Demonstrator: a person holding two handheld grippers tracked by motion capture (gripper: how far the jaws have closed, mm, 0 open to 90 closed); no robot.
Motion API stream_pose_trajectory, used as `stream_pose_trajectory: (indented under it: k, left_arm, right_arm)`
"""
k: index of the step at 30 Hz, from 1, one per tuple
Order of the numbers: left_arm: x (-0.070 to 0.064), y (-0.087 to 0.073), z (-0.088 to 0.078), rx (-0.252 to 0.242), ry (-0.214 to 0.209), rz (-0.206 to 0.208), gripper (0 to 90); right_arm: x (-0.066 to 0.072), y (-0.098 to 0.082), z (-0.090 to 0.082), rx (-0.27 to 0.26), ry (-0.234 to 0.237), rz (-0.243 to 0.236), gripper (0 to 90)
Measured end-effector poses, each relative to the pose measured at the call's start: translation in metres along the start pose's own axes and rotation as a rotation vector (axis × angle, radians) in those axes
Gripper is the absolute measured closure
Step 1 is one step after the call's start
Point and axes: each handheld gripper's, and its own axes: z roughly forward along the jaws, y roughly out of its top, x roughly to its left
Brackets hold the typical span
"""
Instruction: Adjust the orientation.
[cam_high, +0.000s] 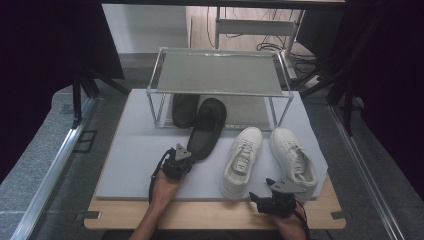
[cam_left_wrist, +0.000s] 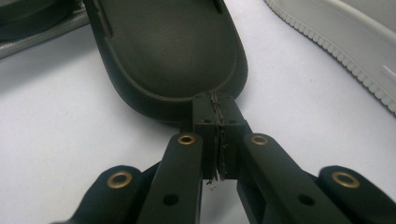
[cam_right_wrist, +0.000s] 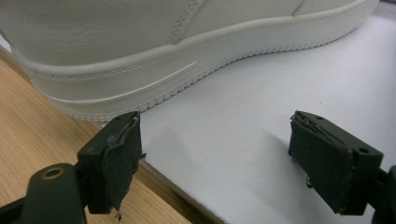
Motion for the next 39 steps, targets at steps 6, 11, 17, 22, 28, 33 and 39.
stream_pose_trajectory:
  k: [6,11,17,22,28,33,39]
  left_arm:
    - [-0.004,0.006,0.009,-0.014,0.009,0.012,88.7]
    - [-0.005,0.015,0.013,-0.034,0.009,0.013,88.7]
    - [-0.003,0.024,0.016,-0.060,0.024,0.006,88.7]
    - [-0.001,0.031,0.019,-0.072,0.028,-0.007,88.8]
    - [0.002,0.037,0.025,-0.073,0.034,-0.014,88.8]
    - [0.005,0.040,0.031,-0.070,0.041,-0.021,89.0]
    - [0.010,0.044,0.037,-0.071,0.045,-0.038,89.4]
  right_arm:
    - [0.000,0.000,0.000,0.000,0.000,0.000,17.5]
    - [0.000,0.000,0.000,0.000,0.000,0.000,17.5]
    - [0.000,0.000,0.000,0.000,0.001,0.001,17.5]
    - [0.000,0.000,0.000,0.000,0.001,0.001,17.5]
    - [0.000,0.000,0.000,0.000,0.001,0.001,17.5]
    - [0.000,0.000,0.000,-0.001,0.001,0.001,17.5]
    - [0.000,0.000,0.000,-0.001,0.001,0.001,17.5]
